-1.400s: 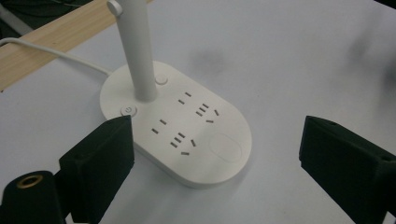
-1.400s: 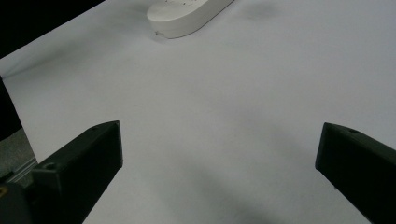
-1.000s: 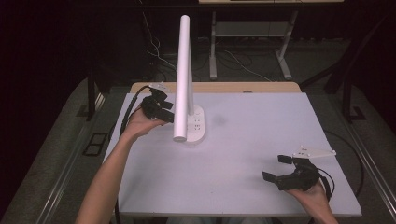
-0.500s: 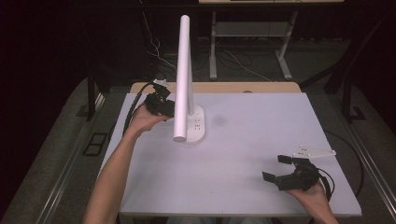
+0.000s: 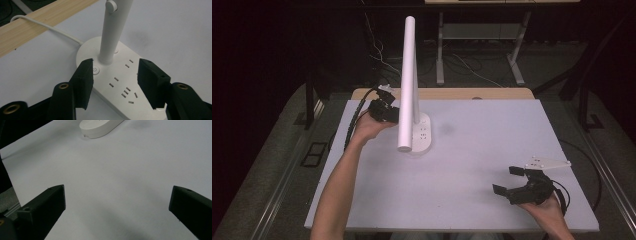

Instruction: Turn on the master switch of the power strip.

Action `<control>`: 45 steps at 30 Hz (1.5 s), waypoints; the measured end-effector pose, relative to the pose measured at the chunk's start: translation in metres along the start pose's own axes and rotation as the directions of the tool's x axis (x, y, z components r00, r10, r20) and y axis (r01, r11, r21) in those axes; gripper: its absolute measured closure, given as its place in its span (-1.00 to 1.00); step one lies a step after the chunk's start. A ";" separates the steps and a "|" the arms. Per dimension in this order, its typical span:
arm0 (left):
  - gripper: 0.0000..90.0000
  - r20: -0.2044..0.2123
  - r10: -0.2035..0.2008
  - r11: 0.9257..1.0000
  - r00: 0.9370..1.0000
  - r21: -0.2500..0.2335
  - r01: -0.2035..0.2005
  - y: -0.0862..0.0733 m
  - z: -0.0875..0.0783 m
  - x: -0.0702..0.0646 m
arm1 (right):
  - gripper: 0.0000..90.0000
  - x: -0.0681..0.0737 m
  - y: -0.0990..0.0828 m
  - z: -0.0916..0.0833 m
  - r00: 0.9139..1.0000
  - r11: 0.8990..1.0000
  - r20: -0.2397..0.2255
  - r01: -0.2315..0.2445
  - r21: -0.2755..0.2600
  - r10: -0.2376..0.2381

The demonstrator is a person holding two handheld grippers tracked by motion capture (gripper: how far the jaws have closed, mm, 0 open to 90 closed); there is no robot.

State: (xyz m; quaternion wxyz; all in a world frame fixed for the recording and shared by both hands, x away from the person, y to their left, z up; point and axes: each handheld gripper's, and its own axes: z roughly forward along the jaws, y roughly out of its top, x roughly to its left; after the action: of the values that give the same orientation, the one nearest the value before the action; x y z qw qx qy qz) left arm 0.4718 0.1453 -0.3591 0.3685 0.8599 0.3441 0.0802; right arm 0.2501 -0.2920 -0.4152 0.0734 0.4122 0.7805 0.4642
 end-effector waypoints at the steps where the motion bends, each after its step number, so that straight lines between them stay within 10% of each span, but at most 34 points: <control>1: 0.09 -0.003 0.000 1.000 1.000 0.004 0.000 0.000 0.001 0.000 | -1.00 0.000 0.000 0.000 1.000 1.000 0.000 -0.003 0.002 0.003; 20: 0.99 -0.051 -0.055 0.998 0.997 0.005 0.055 0.000 0.024 0.006 | -1.00 0.000 0.000 0.000 1.000 1.000 -0.010 -0.001 0.004 0.001; 45: 1.00 -0.053 -0.211 0.977 0.976 -0.052 0.208 -0.008 0.043 0.022 | -1.00 -0.001 -0.001 0.001 1.000 1.000 -0.022 0.001 0.008 -0.001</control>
State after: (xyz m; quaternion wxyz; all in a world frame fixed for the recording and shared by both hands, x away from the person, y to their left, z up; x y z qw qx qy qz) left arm 0.5003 0.1390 -0.3978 0.3843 0.8075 0.4414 0.0738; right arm 0.2506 -0.2923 -0.4163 0.0635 0.4072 0.7832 0.4655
